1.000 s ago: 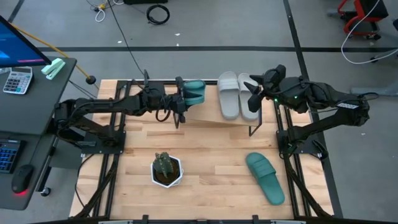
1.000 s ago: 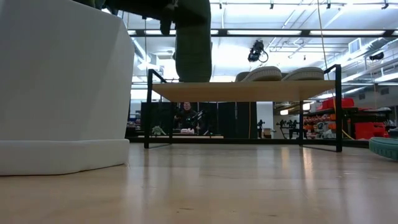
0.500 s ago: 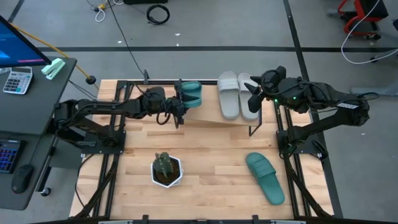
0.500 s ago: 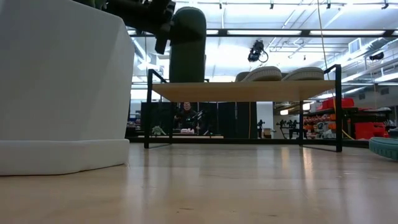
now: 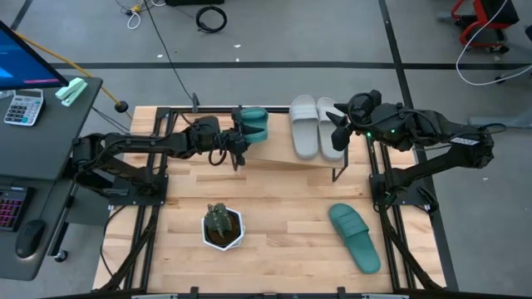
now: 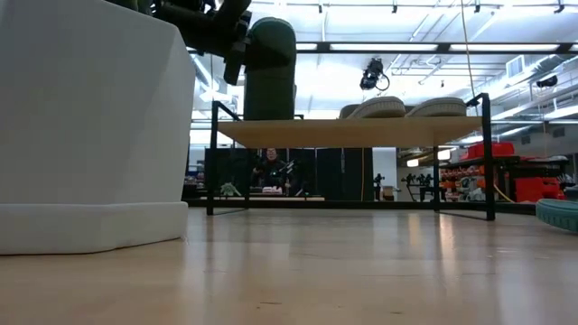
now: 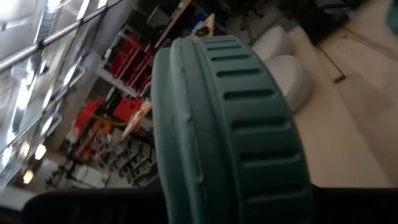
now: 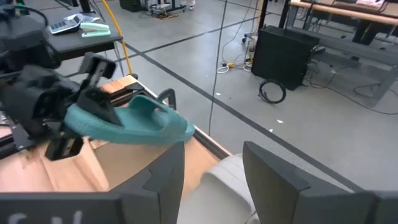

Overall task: Pick and place slides into the shelf
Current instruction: Put the left green slide on the shelf

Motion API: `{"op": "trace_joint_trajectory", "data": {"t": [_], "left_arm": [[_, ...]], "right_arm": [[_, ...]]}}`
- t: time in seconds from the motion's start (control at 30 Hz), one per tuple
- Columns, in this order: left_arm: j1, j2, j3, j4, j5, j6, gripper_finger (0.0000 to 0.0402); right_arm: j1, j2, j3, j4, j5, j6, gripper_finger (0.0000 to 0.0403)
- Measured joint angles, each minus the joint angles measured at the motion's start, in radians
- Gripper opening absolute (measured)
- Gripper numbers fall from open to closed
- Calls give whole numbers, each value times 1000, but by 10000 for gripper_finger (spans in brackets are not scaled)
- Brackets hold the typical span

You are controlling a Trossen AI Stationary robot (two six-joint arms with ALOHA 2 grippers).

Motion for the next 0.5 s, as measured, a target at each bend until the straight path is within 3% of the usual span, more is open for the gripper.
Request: {"op": "trace_joint_trajectory", "data": {"t": [0.13,0.33,0.5], "left_arm": [[11,-1,0,-3,-10,-69,75],[11,-1,-2,-25,-17,-184,183],[11,-4,-2,-56,-14,-325,236]], "right_arm": [[0,0,0,-9,-2,19,168],[0,0,0,-15,-3,26,168],[0,0,0,-15,-20,26,168]]}}
